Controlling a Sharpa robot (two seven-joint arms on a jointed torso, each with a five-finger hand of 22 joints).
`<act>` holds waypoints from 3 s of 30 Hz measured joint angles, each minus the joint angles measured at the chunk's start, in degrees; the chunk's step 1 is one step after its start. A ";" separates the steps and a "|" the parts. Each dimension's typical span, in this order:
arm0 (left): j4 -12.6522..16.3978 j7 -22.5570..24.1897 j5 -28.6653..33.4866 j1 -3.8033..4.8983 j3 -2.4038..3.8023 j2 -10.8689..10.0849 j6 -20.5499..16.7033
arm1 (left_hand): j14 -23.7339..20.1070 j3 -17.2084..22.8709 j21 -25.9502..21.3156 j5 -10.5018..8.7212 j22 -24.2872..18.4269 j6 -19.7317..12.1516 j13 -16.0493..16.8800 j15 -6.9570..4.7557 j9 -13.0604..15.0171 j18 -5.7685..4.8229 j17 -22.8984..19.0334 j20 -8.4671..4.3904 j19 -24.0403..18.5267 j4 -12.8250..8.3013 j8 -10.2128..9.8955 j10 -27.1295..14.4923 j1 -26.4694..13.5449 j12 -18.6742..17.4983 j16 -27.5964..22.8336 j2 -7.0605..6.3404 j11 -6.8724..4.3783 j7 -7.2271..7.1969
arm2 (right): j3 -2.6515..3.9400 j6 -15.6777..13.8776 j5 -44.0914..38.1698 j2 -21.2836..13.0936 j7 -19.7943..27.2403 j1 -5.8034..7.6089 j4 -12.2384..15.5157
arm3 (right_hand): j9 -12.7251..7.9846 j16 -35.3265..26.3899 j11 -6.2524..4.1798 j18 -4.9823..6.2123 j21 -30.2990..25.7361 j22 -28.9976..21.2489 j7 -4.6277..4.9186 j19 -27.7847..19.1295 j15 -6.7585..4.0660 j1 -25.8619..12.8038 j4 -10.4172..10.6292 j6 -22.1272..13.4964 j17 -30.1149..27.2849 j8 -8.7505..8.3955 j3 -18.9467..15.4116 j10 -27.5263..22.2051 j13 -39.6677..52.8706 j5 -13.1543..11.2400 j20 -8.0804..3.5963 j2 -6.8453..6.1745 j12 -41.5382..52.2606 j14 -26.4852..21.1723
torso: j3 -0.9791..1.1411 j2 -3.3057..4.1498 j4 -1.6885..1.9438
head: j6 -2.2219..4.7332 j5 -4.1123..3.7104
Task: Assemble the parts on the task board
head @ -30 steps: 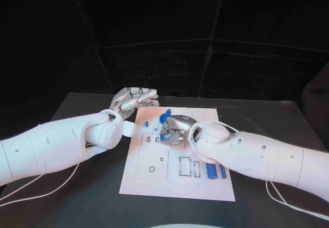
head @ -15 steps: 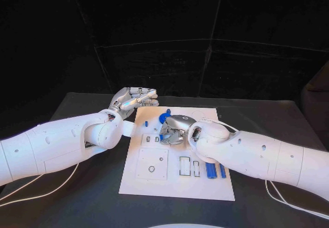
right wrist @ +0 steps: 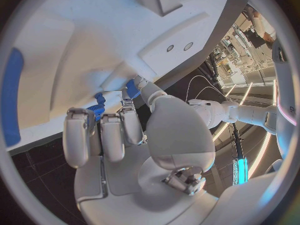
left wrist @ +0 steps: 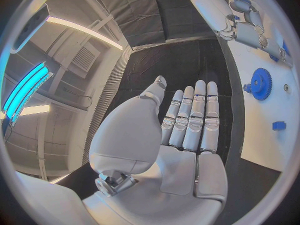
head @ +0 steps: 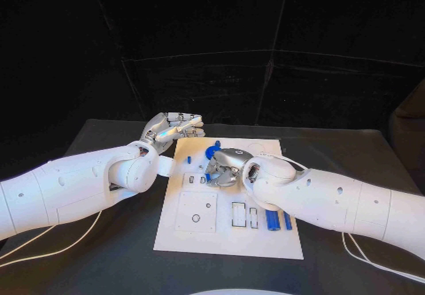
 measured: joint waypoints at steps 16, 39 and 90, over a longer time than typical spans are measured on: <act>-0.13 -0.08 0.01 0.00 0.00 0.07 0.01 | 0.00 0.00 -0.21 0.00 -0.03 0.00 0.00 0.00 0.00 0.00 -0.01 0.00 0.00 0.00 -0.22 0.00 0.00 0.00 0.00 0.00 0.00 0.00 | -0.08 -0.21 -0.09 0.05 -0.27 -0.09 -0.01 | 0.02 -0.21 0.81 0.00 -0.49 0.00 0.88 -0.20 0.82 -2.41 1.72 -4.83 0.04 -1.17 -3.07 -3.94 0.00 -0.36 0.65 -1.97 -4.69 0.00 | 0.03 0.00 0.00 | -0.17 -0.10; -0.60 -5.91 -4.68 -0.01 -0.01 -0.78 0.04 | 21.43 -2.08 12.77 0.00 6.39 4.98 2.02 -6.67 0.33 -0.01 11.96 -6.88 16.74 0.62 -0.31 11.25 -4.10 2.60 16.32 -0.44 -4.73 -3.51 | -0.08 -10.30 6.34 -13.52 9.97 1.56 12.21 | 0.45 -0.21 1.44 0.00 -0.48 0.00 1.35 -0.10 1.54 -0.93 3.04 -7.80 0.03 0.22 -7.22 -4.27 0.03 1.52 1.55 -2.52 -4.41 -0.11 | 0.12 -0.48 -0.16 | 0.68 0.12; -10.21 -61.59 -55.18 7.14 -4.49 13.48 24.02 | 22.01 -16.69 64.36 -0.01 66.09 -3.30 59.52 -12.00 24.25 -6.22 67.06 -12.36 32.23 12.26 32.68 14.44 -12.78 65.15 80.78 3.79 -10.94 -9.83 | 0.04 -6.77 29.43 -26.01 11.88 7.20 12.63 | 0.58 -0.43 1.02 0.00 -0.67 0.03 0.93 -0.10 1.53 -0.02 3.37 -6.63 0.00 1.34 -7.87 -3.86 0.01 2.05 1.55 -1.60 -4.12 -0.11 | 1.32 -4.30 -0.54 | -2.47 1.00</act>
